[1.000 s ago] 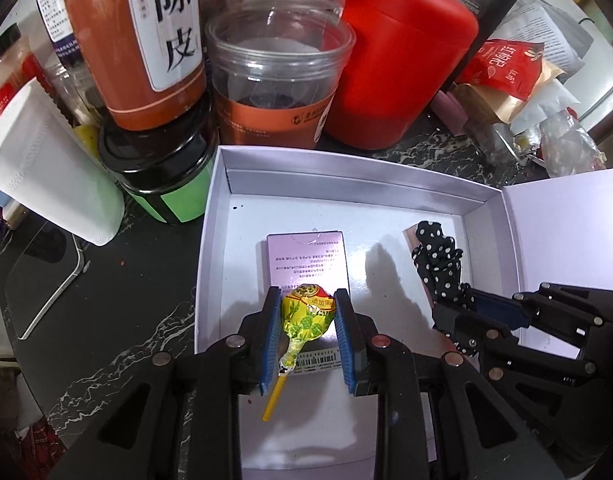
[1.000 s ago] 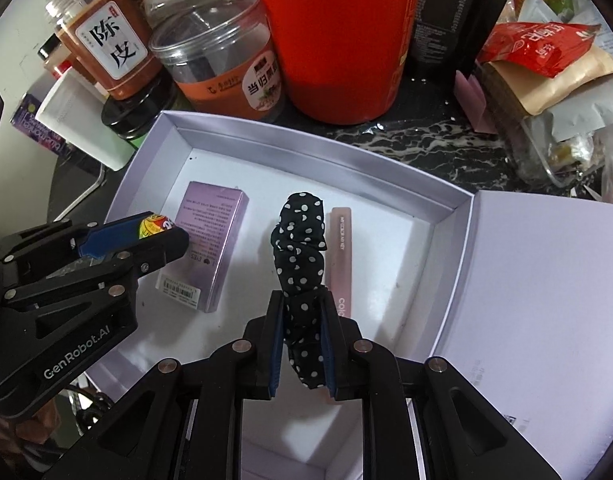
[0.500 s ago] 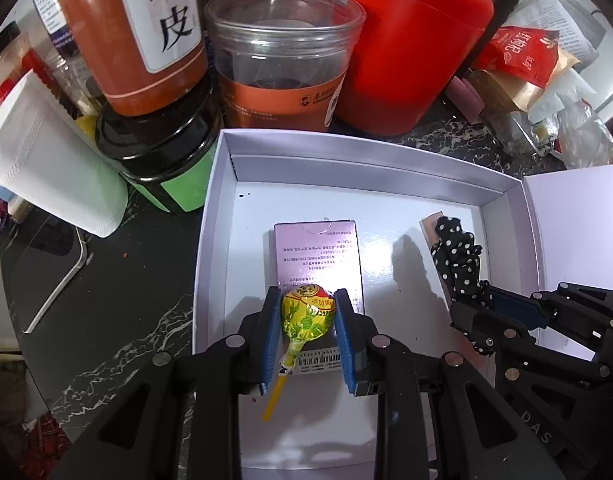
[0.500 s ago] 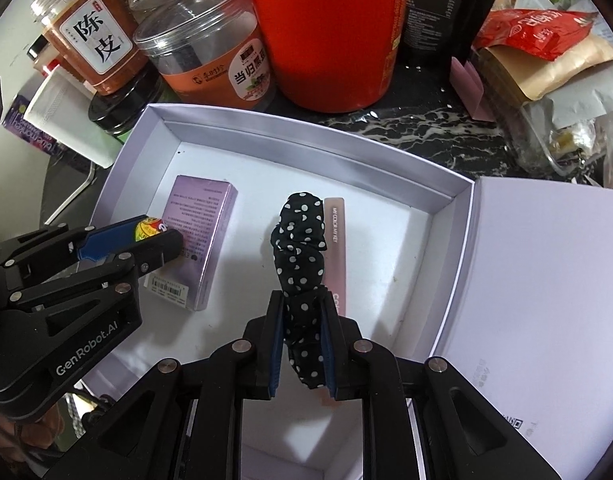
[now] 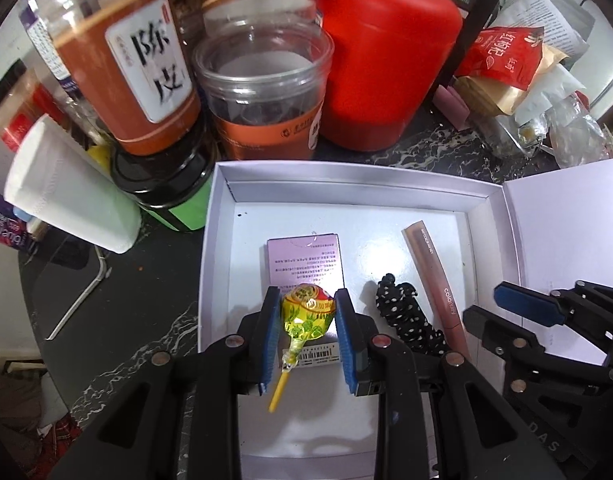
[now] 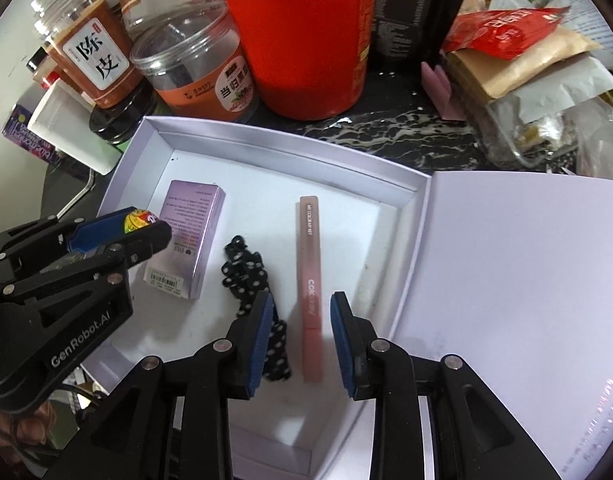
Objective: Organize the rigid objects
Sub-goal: 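Lower the lollipop onto the purple box while the right gripper releases the scrunchie, then withdraw both grippers from the gift box back toward the remaining items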
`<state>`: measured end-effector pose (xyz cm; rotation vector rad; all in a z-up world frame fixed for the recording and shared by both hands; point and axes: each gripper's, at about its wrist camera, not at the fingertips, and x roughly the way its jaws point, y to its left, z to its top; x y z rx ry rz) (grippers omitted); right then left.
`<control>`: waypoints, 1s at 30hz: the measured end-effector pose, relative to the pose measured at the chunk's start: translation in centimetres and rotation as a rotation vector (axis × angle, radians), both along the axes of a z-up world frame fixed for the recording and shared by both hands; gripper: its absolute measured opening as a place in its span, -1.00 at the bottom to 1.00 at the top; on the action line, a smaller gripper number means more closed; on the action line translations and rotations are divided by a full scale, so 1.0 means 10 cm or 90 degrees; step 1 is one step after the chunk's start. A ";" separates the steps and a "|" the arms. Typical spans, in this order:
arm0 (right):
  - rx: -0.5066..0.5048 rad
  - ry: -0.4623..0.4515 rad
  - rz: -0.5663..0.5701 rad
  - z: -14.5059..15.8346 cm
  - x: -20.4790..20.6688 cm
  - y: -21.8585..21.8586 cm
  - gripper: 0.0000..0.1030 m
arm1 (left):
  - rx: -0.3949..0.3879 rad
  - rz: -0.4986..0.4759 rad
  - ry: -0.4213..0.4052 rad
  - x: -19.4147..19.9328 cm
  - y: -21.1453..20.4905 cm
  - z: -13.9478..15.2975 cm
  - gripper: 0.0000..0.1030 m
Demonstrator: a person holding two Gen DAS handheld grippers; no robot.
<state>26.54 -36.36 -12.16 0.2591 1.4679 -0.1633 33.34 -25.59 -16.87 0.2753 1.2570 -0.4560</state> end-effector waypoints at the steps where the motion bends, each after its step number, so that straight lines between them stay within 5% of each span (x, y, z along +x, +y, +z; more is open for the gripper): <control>1: -0.001 -0.001 -0.001 0.03 -0.01 0.00 -0.41 | -0.001 0.002 -0.001 -0.01 0.01 0.02 -0.49; 21: -0.027 -0.062 0.009 0.73 -0.11 0.00 -0.39 | -0.049 0.025 -0.080 -0.26 0.24 0.86 -0.48; 30: -0.033 -0.106 0.034 1.13 -0.18 0.19 -0.17 | -0.066 0.059 -0.126 -0.46 0.50 1.32 -0.48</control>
